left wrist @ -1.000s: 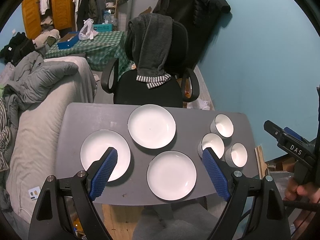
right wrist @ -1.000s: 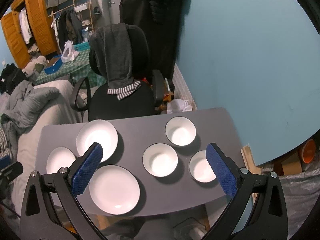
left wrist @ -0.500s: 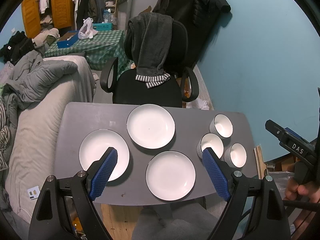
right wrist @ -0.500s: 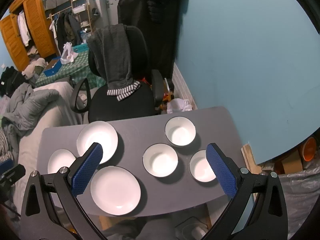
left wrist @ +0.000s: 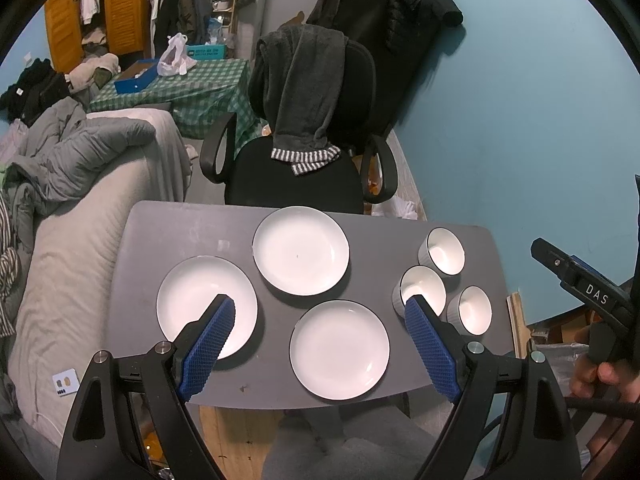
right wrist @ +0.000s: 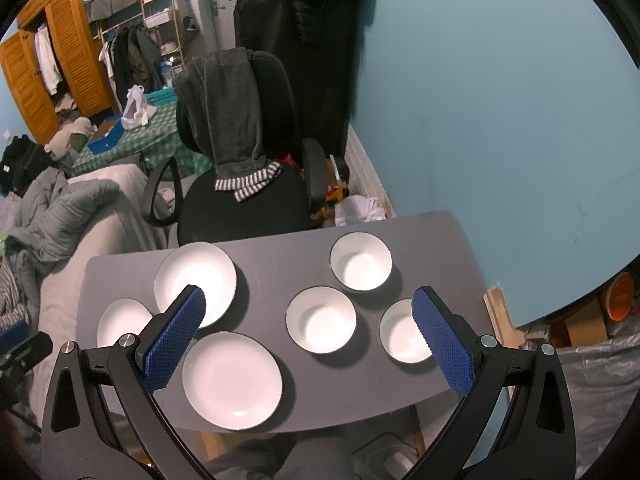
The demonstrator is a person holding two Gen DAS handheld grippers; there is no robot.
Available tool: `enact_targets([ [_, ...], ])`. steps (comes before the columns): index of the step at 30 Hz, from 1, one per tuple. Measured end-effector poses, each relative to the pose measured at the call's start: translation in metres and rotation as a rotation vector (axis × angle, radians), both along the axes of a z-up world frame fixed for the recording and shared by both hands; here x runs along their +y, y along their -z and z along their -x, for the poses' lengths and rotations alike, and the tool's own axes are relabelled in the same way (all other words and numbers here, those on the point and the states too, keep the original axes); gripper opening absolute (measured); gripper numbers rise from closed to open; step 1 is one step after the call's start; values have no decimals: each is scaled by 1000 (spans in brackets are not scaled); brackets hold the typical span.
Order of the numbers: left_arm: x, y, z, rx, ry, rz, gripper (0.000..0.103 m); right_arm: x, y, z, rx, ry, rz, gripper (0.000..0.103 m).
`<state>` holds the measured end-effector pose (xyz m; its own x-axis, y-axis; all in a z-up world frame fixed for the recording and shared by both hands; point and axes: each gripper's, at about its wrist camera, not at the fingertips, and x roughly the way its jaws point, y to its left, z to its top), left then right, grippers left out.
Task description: Organize plates and bowls
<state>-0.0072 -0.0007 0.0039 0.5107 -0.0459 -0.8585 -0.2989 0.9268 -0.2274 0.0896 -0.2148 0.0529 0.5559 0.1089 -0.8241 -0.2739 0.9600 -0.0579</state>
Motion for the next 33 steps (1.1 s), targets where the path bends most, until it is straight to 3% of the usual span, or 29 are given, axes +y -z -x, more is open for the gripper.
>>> enact_targets([
  [33,15,17,4,22,-25,18,88,7,-1,-12,-4,-32,-5,101],
])
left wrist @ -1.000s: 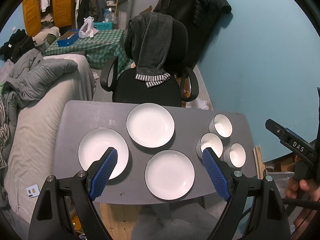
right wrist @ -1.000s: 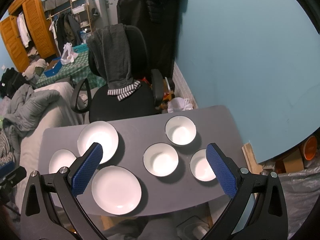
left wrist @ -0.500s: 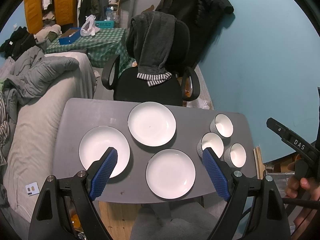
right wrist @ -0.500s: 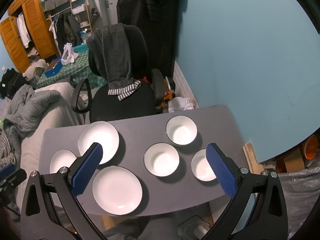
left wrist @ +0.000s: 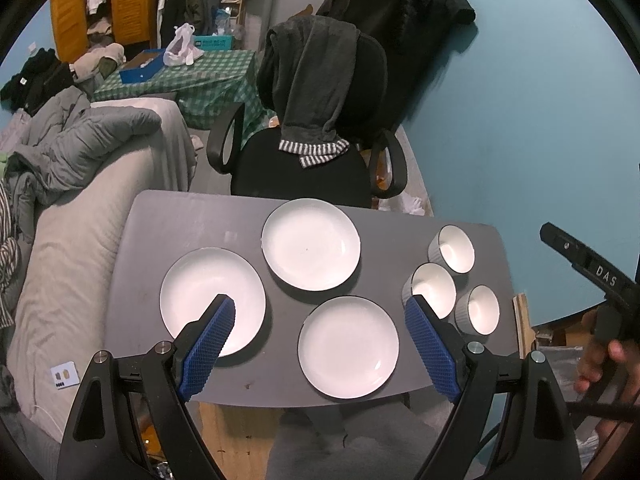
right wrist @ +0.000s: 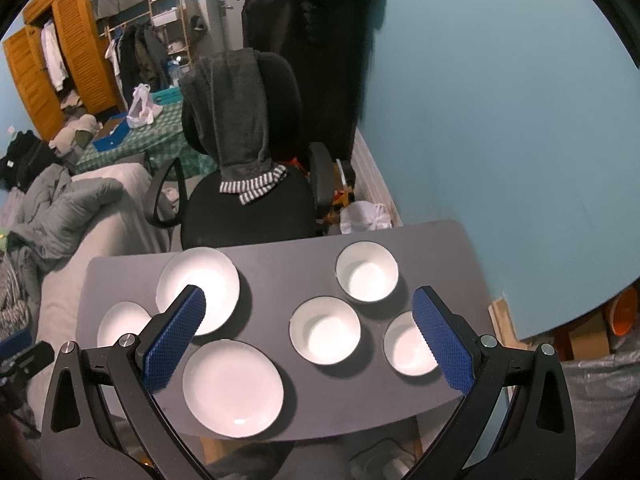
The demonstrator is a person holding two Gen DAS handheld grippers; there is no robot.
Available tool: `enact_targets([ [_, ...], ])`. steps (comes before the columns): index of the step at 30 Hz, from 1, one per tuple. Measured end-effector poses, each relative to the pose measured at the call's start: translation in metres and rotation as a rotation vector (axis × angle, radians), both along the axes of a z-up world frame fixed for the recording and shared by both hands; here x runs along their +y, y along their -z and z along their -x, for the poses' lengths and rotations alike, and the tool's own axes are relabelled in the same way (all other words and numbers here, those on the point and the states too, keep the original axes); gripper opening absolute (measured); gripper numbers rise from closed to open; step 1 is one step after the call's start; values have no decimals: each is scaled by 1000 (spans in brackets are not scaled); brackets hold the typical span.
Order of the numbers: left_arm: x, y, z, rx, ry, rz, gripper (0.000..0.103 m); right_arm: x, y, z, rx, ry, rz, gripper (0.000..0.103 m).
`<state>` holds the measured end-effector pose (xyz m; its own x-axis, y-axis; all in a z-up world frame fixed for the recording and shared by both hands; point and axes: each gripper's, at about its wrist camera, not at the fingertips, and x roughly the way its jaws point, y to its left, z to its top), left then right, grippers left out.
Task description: Organize plates and bowls
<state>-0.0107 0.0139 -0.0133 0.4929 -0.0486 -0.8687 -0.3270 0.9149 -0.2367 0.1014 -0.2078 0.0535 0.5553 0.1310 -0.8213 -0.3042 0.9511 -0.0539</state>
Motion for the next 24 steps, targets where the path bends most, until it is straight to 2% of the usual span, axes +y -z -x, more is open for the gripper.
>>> enact_targets([
  [5,9,23,-6,28,-13,30,88,4,14,-12,19,-66,-10,101],
  [10,22,46,-8,51,-29,70,88,17,40,-24,61,-166,10,101],
  [15,30,70,-8,76,-42,88,88,33,73,-35,148,-267,-9,101],
  [22,28,111,-10,133,-25,133,88,53,128,-35,266,-394,30,101],
  [24,25,120,-10,144,-21,132,88,54,135,-35,283,-405,31,101],
])
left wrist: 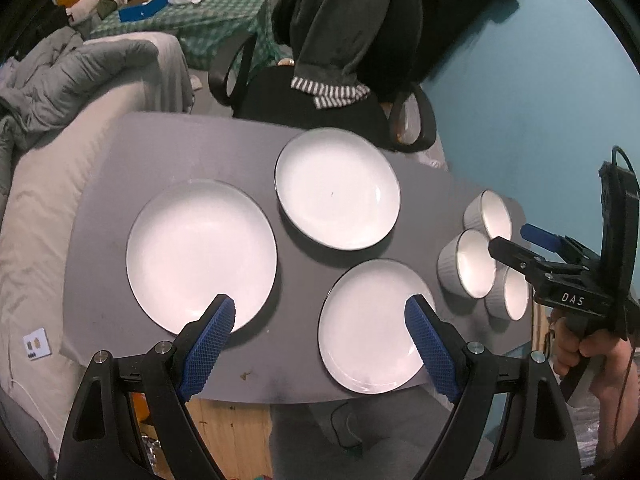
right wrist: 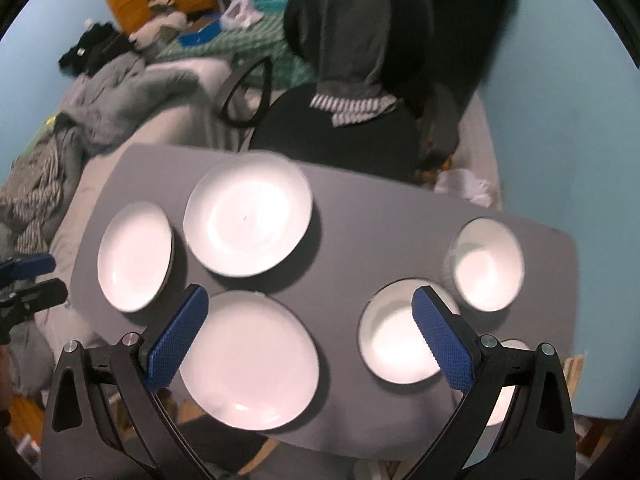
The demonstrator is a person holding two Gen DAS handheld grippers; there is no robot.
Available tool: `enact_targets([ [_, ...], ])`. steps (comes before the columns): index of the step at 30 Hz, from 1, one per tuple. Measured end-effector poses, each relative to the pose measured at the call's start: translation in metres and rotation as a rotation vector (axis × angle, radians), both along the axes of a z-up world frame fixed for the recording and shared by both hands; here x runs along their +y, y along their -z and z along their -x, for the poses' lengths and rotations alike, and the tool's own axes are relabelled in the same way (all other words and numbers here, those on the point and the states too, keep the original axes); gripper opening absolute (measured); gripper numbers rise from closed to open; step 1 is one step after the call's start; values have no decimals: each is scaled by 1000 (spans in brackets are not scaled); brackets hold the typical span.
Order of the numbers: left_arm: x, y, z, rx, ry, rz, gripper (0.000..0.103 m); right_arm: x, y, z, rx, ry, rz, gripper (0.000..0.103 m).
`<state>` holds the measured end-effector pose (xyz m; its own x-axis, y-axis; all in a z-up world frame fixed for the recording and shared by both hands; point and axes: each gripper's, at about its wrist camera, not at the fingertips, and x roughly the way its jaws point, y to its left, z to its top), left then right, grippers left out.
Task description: Organize plates and bowls
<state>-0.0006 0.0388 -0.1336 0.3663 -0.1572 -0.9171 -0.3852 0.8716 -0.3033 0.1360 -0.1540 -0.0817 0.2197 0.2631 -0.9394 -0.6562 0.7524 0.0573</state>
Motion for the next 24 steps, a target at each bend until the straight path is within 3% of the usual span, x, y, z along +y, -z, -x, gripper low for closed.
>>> enact_targets([
  [4,-11,14,0,3,34,-6,88,6,23,1,48,-29,7,101],
  [10,-25,37,-4,22,82,-14,88,11,47,7,18,-97,36,101],
  [17,-36,61,-5,52,97,-4,88,20,76,11,52,-151,83,101],
  [24,-41,86,-6,84,93,7,88,27,107,11,139,-197,107,101],
])
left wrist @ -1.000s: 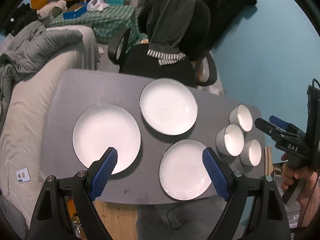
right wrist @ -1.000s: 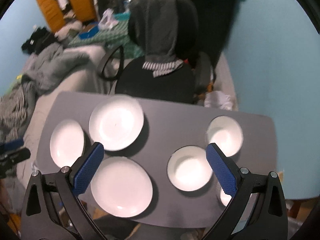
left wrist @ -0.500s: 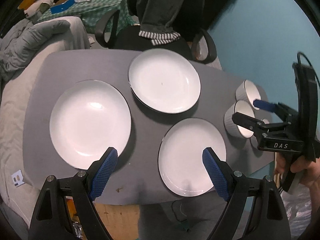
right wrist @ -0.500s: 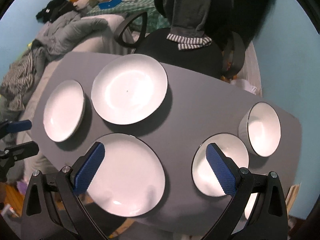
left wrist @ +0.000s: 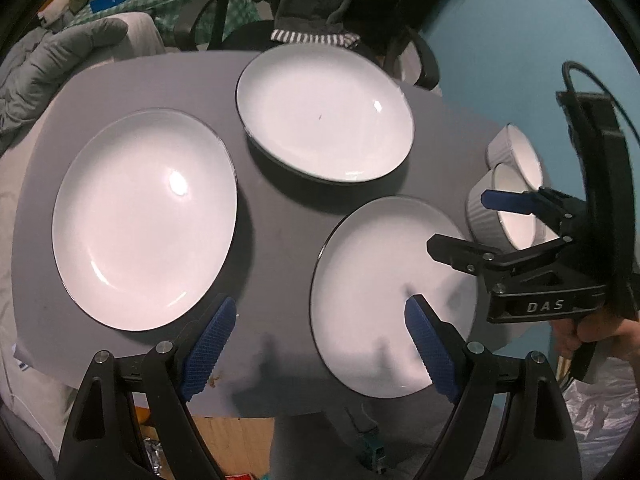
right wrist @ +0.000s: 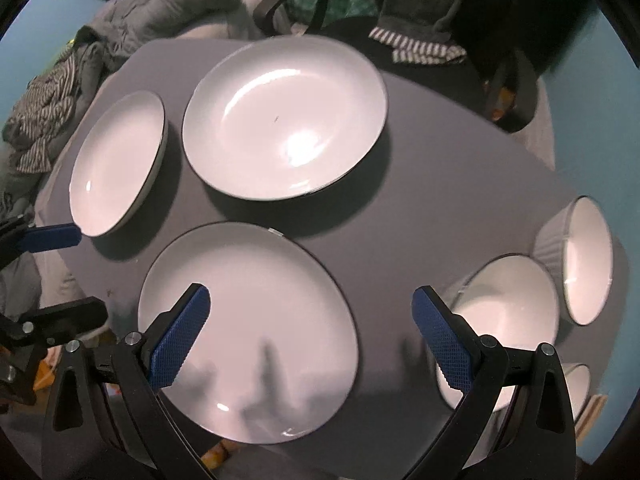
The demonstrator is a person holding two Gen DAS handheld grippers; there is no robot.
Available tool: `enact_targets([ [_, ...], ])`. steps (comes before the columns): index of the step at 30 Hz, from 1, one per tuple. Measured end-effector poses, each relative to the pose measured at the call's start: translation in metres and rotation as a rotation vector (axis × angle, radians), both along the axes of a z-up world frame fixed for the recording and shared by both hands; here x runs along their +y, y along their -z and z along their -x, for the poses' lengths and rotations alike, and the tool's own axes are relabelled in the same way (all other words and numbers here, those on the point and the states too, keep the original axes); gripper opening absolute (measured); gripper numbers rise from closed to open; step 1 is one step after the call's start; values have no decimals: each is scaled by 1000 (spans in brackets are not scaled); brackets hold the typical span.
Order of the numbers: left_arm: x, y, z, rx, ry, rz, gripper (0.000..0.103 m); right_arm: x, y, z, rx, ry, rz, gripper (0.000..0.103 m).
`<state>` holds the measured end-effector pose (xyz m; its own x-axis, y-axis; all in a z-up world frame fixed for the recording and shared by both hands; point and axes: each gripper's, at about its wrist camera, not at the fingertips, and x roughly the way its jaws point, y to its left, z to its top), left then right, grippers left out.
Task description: Organize plates and bowls
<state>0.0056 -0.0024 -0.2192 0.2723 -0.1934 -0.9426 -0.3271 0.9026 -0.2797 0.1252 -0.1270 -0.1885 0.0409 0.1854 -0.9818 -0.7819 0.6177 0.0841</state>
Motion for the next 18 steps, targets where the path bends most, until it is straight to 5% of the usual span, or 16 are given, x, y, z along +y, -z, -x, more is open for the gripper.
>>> enact_targets([
  [14,3,32,9,56,-41,39,88,6,37,-3,63,-66,49,70],
  [18,-2,39,3,61,-39,52,87,1,46,-4,78,-70,78,49],
])
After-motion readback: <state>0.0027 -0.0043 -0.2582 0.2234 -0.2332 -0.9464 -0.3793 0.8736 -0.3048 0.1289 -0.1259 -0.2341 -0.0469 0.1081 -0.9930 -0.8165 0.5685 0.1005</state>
